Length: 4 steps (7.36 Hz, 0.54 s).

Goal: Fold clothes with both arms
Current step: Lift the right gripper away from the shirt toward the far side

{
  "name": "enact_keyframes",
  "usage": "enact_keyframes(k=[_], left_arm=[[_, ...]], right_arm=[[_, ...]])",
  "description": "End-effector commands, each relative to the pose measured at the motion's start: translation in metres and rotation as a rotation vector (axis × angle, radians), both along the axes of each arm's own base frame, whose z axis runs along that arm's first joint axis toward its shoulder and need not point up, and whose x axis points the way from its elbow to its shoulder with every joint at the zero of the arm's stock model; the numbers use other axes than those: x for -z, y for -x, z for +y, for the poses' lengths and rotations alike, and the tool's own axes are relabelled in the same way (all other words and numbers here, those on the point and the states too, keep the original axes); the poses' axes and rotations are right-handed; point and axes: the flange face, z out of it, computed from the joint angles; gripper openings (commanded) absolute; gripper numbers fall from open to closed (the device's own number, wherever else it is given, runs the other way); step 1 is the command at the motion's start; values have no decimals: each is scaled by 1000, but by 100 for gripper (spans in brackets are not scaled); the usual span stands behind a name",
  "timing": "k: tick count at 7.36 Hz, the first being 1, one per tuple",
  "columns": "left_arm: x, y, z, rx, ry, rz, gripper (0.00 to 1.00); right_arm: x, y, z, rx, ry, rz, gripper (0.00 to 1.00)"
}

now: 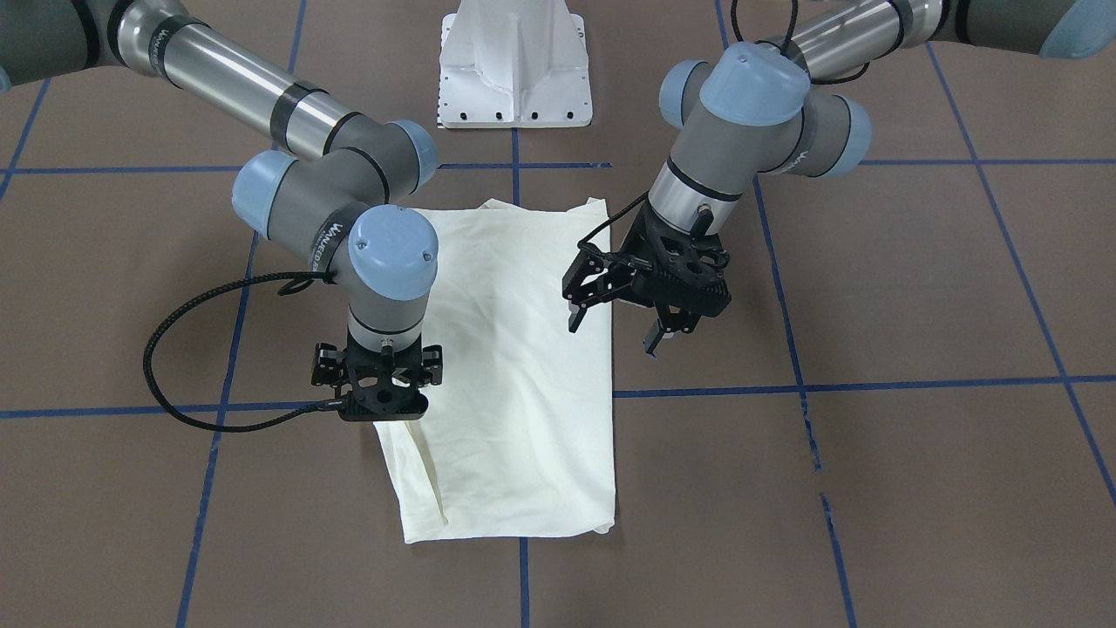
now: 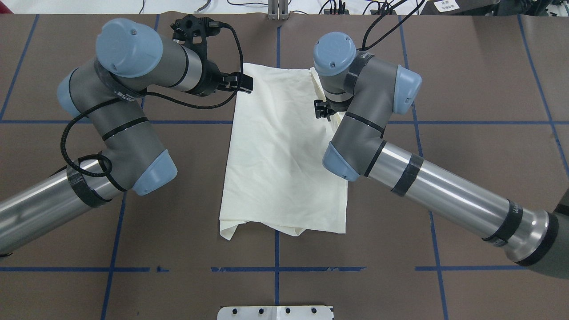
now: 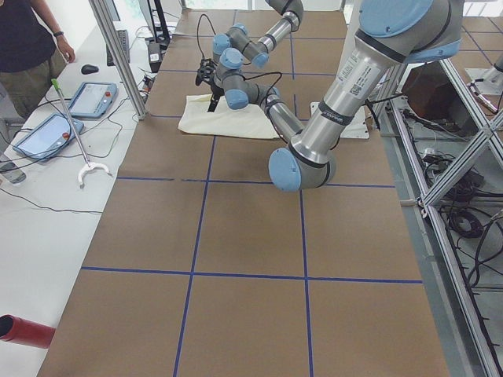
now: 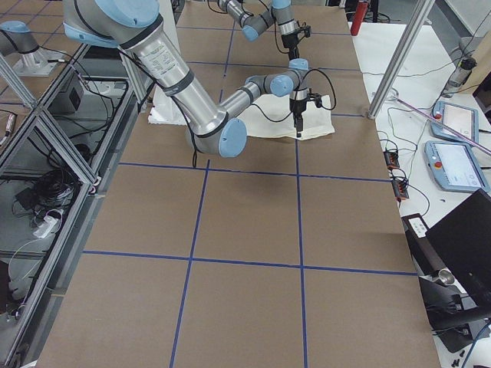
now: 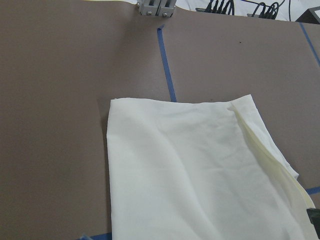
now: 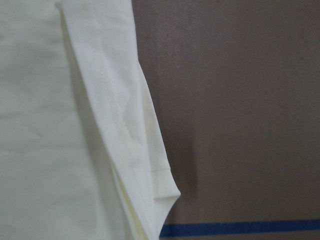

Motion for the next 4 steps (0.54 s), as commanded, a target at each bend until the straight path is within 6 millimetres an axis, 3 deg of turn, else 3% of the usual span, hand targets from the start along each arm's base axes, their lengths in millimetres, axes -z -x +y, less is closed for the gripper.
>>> enact_keyframes(k=[1, 3, 4], left_arm=[[0, 0, 0, -1, -2, 0, 100], [0, 0, 0, -1, 0, 1, 100], [-1, 1, 0, 0, -1, -1, 100]], right_arm=[[-2, 10, -6, 10, 22, -9, 100], [-22, 13, -11, 15, 43, 21, 100], [-26, 6, -22, 9, 40, 25, 100]])
